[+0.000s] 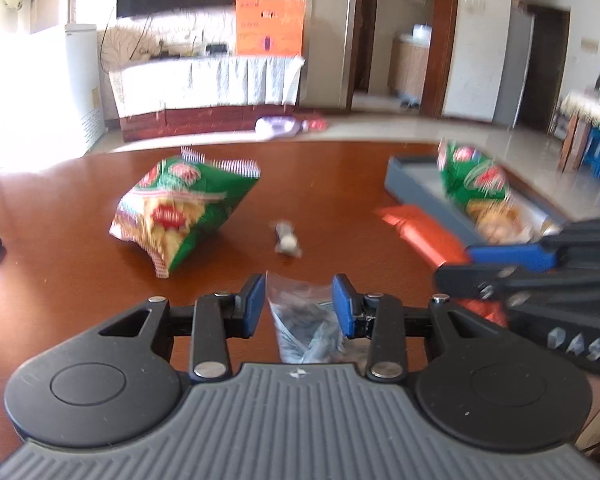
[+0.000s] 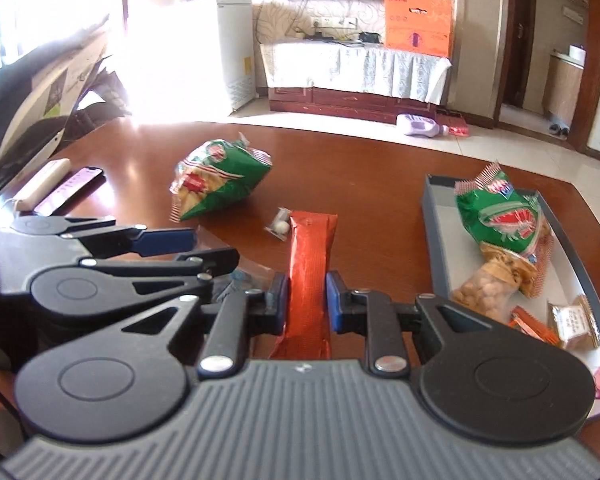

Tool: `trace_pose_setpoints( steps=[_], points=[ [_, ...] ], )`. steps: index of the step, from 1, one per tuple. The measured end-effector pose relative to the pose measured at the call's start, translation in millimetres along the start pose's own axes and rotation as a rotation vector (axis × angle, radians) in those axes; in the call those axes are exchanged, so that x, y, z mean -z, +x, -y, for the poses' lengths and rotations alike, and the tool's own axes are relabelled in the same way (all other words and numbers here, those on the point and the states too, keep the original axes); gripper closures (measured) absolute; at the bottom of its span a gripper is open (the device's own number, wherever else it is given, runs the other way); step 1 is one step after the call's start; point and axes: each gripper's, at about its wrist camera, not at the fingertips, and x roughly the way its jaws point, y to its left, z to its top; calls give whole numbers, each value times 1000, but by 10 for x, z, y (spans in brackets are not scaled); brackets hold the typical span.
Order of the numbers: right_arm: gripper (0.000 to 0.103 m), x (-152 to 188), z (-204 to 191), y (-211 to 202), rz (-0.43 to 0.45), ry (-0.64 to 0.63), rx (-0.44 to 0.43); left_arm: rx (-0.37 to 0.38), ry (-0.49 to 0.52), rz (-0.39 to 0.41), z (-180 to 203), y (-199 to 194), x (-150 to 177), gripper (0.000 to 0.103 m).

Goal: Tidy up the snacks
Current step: 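Carry the seed bag and candy bar toward the grey box with both tools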

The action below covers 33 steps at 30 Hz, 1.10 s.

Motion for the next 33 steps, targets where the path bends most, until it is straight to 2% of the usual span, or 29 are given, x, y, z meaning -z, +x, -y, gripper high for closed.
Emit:
trace_pose_setpoints(
  steps=[3,4,5,6,7,9,11,12,13,14,15,16,17,19,27,33],
  points=[
    [79,27,59,20,-17,10,4,0,-2,-15,-3,18,36,60],
    [79,35,65,9,-17,8,4,2,12,-28,12,21,44,50],
    [79,38,71,-1,-16,7,4,0,25,-45,25,29,70,27],
    [79,43,79,-8,-16,8,3,-6,33,-60,38,40,102,17],
    [79,47,88,-9,-18,9,4,-6,39,-73,46,54,136,12],
    [79,63,106,-7,-23,16,2,21,53,-110,82,127,178,12],
    [79,70,101,-2,-26,16,-1,31,56,-111,113,191,193,12],
    [79,71,97,-2,-25,16,-1,35,55,-108,127,225,181,12],
    [79,72,90,-3,-26,15,-3,46,54,-104,144,256,168,21],
    [79,75,86,-4,-27,14,-3,73,54,-101,157,279,158,41],
    [79,78,85,-4,-28,13,-2,80,53,-98,171,287,152,42],
    [79,74,94,-4,-28,13,-2,75,57,-88,186,274,152,47],
    [79,72,105,-8,-27,15,0,68,63,-76,196,254,151,65],
    [79,70,130,-20,-23,20,2,87,58,-76,199,237,141,65],
    [79,65,128,-112,-1,14,-1,18,100,12,289,84,50,66],
    [79,61,206,-225,23,25,11,24,107,41,403,27,-43,66]
  ],
)
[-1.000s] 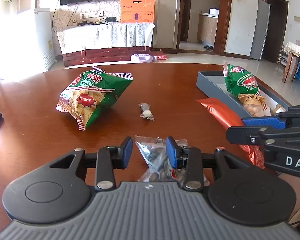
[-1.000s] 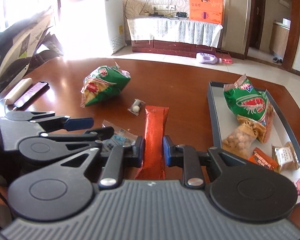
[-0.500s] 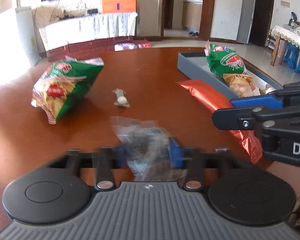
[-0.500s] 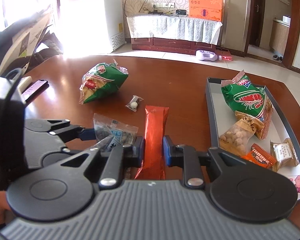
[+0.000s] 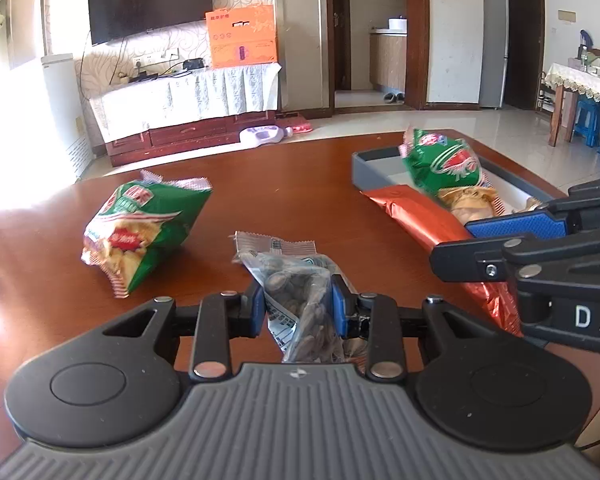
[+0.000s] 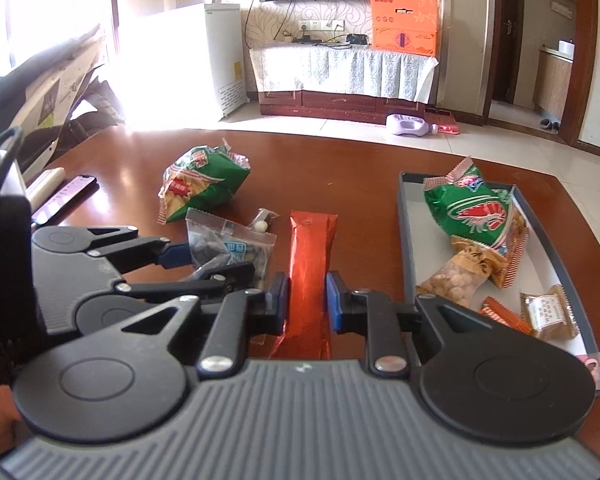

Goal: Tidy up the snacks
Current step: 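Carry the seed bag and candy bar toward the grey box with both tools, then lower the seed bag with the left tool while the right tool lowers the candy bar into the box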

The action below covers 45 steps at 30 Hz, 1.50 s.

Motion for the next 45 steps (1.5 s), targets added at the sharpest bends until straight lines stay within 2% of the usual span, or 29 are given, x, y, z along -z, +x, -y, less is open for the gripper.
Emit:
trace_pose_setpoints(
  steps=[10,25,45],
  points=[
    [79,36,283,-208,39,39,40,35,64,48,402,-13,-112,66],
    [79,84,667,-453,87,104,115,122,96,100,864,26,-320,66],
    [79,152,989,-527,104,148,187,251,108,110,1356,327,-441,66]
  ],
)
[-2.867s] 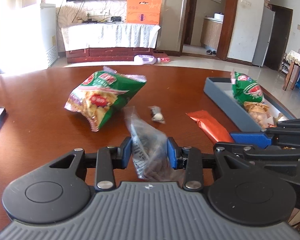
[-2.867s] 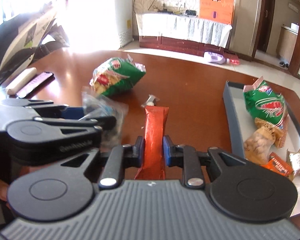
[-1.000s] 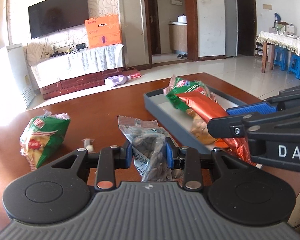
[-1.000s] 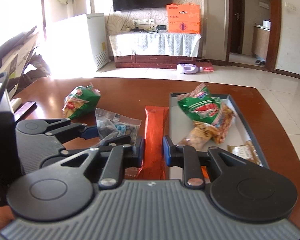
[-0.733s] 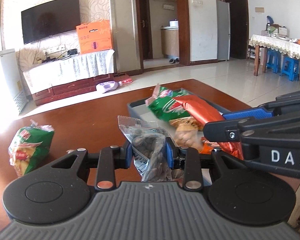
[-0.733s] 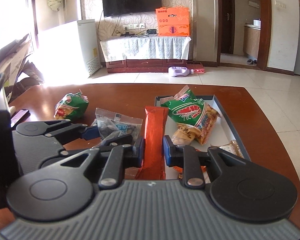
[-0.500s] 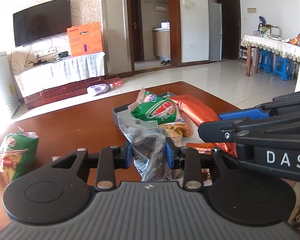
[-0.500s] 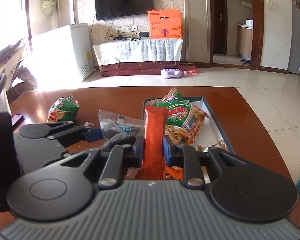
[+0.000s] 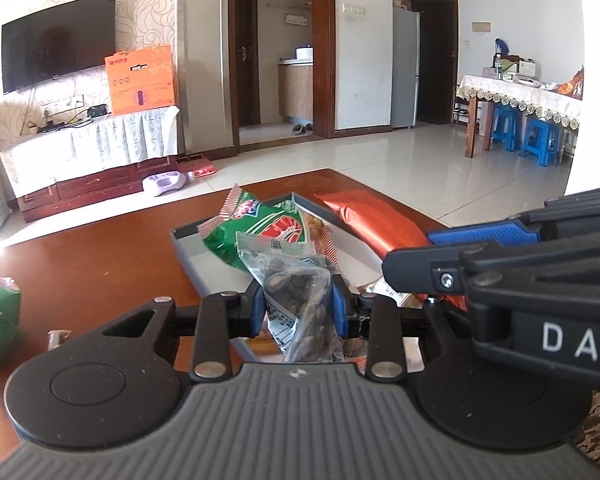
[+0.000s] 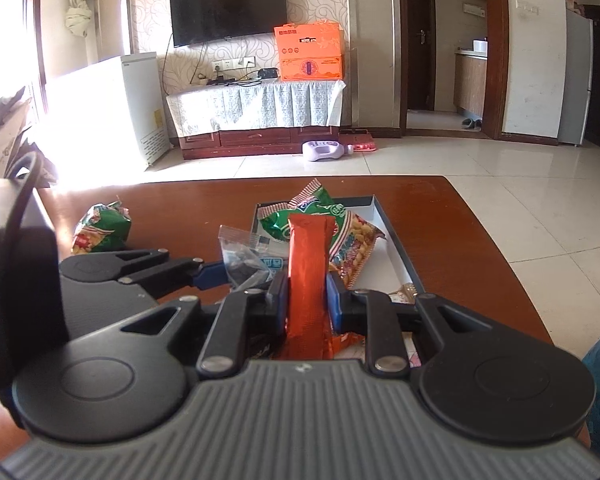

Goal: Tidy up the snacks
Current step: 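Lower the seed bag with the left tool while the right tool lowers the candy bar into the box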

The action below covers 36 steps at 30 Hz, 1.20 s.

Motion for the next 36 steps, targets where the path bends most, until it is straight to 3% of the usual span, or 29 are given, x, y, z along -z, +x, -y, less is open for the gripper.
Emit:
trace_pose_setpoints(
  steps=[22,24,26,28,36],
  points=[
    [79,45,216,150,-41,46,73,115,30,-53,175,712,53,65],
    [79,37,205,174,-48,46,74,110,35,-67,193,738,67,60],
    [79,27,195,202,-52,46,74,98,64,-68,219,740,87,41],
    [79,18,199,226,-55,48,70,101,71,-58,227,717,110,32],
    [79,47,200,381,-91,48,58,101,97,-59,237,594,194,25]
  ],
)
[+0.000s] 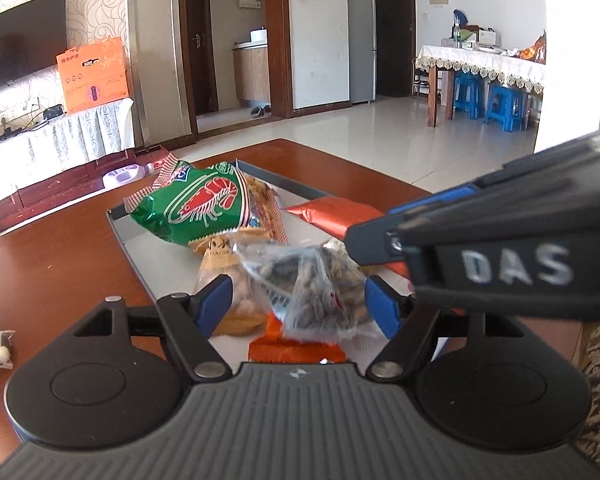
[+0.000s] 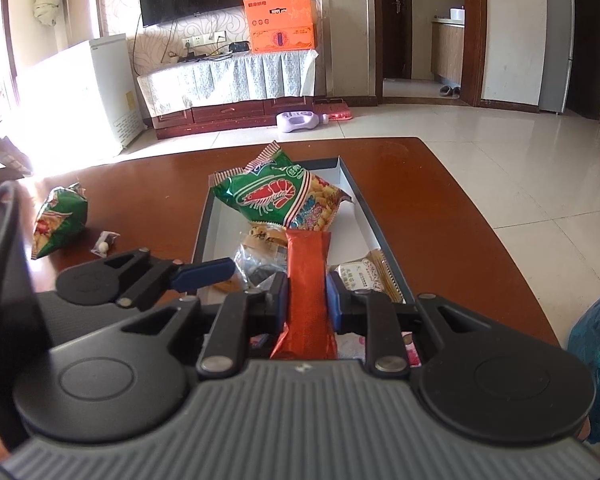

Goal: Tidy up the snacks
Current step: 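Lower the seed bag with the left tool while the right tool lowers the candy bar into the box, then open both tools over the grey box, releasing seed bag and candy bar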

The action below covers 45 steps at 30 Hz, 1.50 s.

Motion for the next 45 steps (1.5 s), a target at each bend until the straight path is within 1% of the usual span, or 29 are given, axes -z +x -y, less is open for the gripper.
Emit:
trace_pose_setpoints(
  steps=[5,9,16,18,20,21,30,34,38,45],
  points=[
    [79,19,16,119,-21,0,1,12,63,14,76,-162,76,23],
    [79,23,25,219,-35,-1,12,25,75,15,82,-226,120,23],
    [79,36,90,317,-30,18,50,23,45,-10,-10,-257,215,22],
    [79,60,107,362,-48,19,53,26,39,-12,-28,-249,204,22],
    [79,93,111,412,-70,11,61,19,35,-9,-28,-263,203,18],
    [79,109,122,426,-76,12,64,21,29,-9,-30,-267,201,18],
    [78,189,199,443,-84,43,48,24,15,-11,-32,-297,201,17],
    [75,208,193,426,-91,37,50,25,-6,-15,-43,-275,181,17],
    [64,222,218,419,-98,44,60,31,-30,-17,-62,-254,157,17],
    [62,224,198,393,-103,31,71,27,-40,-18,-67,-236,141,17]
  ],
)
